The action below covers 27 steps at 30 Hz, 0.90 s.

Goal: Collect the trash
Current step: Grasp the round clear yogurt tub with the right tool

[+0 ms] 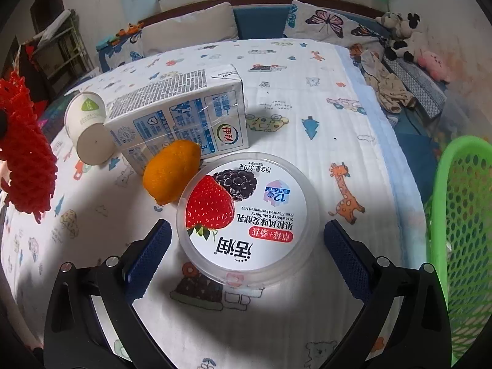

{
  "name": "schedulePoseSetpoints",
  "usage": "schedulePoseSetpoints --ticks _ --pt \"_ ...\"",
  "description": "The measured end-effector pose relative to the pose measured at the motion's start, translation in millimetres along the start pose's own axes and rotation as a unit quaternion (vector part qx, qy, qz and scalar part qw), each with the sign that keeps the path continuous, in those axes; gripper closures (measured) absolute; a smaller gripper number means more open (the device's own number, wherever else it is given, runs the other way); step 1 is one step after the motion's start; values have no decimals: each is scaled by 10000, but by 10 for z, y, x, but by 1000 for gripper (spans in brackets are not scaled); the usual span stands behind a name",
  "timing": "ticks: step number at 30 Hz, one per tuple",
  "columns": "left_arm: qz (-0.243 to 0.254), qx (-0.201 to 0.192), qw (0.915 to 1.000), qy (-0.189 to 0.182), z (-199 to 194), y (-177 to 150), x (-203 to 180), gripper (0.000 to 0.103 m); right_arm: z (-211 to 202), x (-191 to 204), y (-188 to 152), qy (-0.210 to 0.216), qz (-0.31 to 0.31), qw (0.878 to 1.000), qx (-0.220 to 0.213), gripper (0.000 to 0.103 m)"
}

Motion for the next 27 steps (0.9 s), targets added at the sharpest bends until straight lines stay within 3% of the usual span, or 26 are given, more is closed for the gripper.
schedulePoseSetpoints --ticks 6,27 --pt "3 20 10000 -44 11 1 -21 96 0 13 1 -130 -50 9999 -1 12" --pt "207 59 9991 -362 88 49 -389 96 -678 -250 -181 -33 372 9980 -512 13"
Point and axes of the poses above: each gripper's, at about its wrist camera, not at the fingertips, and z roughly the way its jaws point, x to its left, y to its top, the point moved 3 cm from there along z, roughly the way its jaws point, and after that the axes turned 3 degrees about x, right-handed, at the moved point
